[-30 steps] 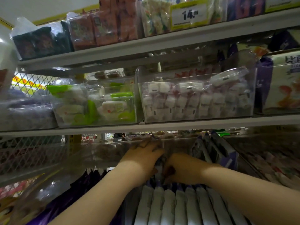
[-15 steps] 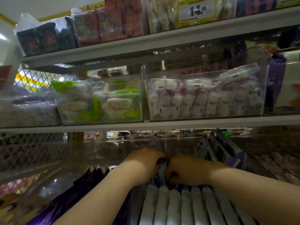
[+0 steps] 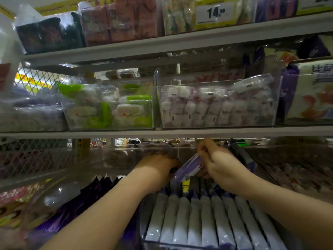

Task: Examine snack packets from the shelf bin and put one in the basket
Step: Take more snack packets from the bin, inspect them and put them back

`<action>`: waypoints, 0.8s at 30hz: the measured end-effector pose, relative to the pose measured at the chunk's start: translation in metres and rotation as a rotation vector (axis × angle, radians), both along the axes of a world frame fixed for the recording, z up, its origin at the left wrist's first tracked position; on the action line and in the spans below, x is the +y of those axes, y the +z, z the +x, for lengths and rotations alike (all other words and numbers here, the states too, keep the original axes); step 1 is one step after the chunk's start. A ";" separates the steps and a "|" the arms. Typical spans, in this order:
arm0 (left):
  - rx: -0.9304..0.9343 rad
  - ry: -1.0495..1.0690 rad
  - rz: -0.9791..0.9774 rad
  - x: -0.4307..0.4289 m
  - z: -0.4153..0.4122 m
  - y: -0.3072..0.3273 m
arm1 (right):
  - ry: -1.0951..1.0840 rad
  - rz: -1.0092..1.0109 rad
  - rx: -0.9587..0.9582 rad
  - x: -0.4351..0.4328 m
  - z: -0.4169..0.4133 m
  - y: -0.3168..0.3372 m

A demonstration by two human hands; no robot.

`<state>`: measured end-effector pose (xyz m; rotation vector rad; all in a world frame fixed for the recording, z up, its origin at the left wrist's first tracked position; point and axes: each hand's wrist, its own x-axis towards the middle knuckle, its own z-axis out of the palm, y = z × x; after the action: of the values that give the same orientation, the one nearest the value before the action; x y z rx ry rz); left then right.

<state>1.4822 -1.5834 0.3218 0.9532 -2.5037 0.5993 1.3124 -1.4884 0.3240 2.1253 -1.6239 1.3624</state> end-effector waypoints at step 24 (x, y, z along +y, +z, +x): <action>1.400 -0.558 0.958 0.185 -0.018 -0.130 | 0.412 -0.201 -0.583 0.155 0.039 -0.175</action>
<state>1.4641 -1.3983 0.1919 0.4885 -1.4327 -1.1580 1.3516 -1.3332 0.1486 2.1352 -1.1371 2.3363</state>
